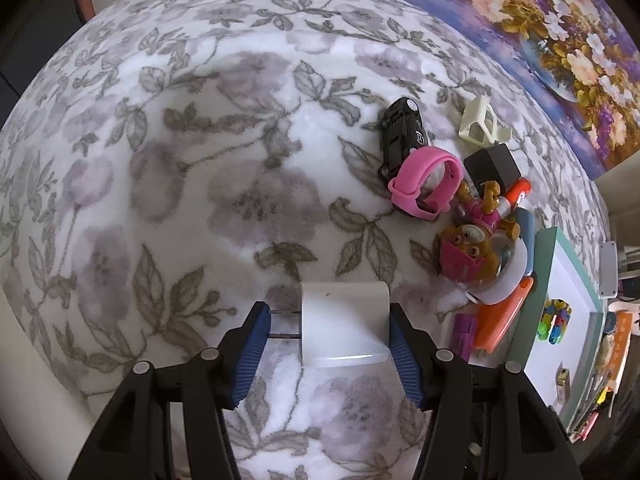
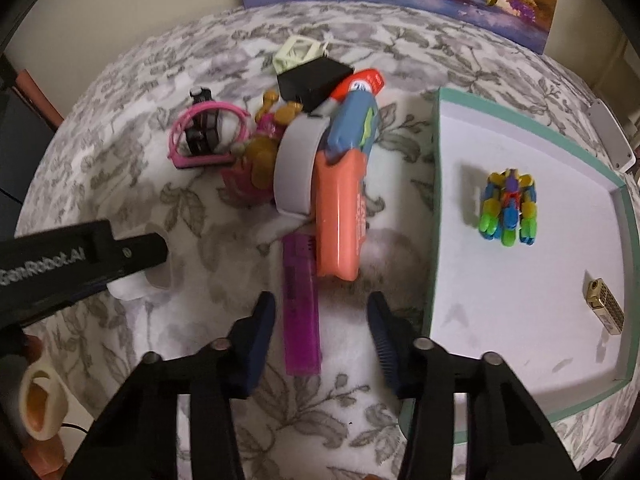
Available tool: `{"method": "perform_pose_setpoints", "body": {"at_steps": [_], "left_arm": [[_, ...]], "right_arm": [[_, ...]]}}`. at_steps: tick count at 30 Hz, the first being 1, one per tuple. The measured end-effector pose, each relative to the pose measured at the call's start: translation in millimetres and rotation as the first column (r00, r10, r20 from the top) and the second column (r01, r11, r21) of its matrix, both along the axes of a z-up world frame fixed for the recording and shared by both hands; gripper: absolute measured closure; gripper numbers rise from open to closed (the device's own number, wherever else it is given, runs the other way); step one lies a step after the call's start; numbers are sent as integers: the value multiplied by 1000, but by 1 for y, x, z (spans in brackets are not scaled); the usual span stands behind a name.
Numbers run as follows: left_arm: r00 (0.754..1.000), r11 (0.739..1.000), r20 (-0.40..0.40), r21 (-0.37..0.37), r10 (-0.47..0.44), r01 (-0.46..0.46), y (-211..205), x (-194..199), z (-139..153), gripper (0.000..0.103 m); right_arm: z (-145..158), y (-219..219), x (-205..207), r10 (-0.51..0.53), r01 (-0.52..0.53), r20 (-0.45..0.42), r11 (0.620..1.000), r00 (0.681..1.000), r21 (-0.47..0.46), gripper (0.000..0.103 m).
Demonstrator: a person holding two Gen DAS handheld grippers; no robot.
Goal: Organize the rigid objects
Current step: 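Grasp the white charger cube with the left gripper while the right gripper grasps the pink lighter, then carry the charger and lighter into the tray and open both grippers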
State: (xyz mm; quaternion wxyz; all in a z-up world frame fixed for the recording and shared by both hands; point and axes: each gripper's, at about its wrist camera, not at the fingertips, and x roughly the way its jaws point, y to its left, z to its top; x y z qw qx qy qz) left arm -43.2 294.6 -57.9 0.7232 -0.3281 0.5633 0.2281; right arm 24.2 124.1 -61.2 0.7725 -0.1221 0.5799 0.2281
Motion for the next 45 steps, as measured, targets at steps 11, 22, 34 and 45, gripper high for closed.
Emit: {"method": "perform_pose_setpoints", "body": {"at_steps": [11, 22, 34, 45], "left_arm": [[1000, 1000, -31, -21, -3, 2, -7, 8, -11, 41], [999, 1000, -40, -10, -10, 10, -11, 19, -18, 41], [999, 1000, 51, 29, -4, 2, -17, 19, 17, 41], [984, 991, 158, 118, -80, 62, -46, 24, 66, 41]], "right_arm": [[-9, 17, -10, 45, -42, 53, 998, 998, -55, 72], [-7, 20, -11, 54, -50, 77, 997, 996, -58, 79], [28, 9, -15, 37, -41, 60, 997, 998, 68, 83], [66, -40, 9, -120, 104, 129, 987, 984, 126, 83]]}}
